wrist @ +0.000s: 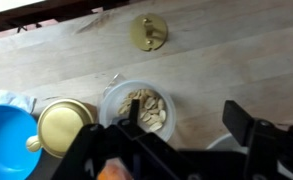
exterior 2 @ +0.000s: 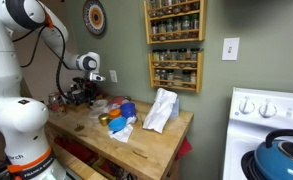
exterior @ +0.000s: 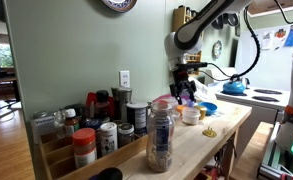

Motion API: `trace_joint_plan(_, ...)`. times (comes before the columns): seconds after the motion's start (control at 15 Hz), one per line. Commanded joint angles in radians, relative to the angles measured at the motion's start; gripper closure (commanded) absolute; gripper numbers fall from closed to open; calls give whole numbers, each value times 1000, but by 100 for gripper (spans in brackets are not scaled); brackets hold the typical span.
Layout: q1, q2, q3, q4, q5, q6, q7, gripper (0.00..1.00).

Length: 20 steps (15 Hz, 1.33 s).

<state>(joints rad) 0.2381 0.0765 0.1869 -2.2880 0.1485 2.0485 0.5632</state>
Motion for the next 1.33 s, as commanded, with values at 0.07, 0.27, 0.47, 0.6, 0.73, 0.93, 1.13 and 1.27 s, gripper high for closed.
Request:
trace_joint_plan(0.07,21,73,24,48,102,105,220,0)
trace_joint_plan(0.27,37,126,20,59,87,214,364,0)
trace_joint_plan(0.47,51,178,7,57,63,305,479,0)
trace_joint_plan(0.6,56,203,-2,55,57,338,537,0)
trace_joint_plan(0.73,59,223,-7,56,59,353,572,0)
trace_joint_plan(0.93,56,242,-2,63,62,303,573,0)
trace_joint_plan(1.13,61,243,2,60,62,224,582,0)
trace_joint_plan(1.27,61,235,9,57,74,169,574,0)
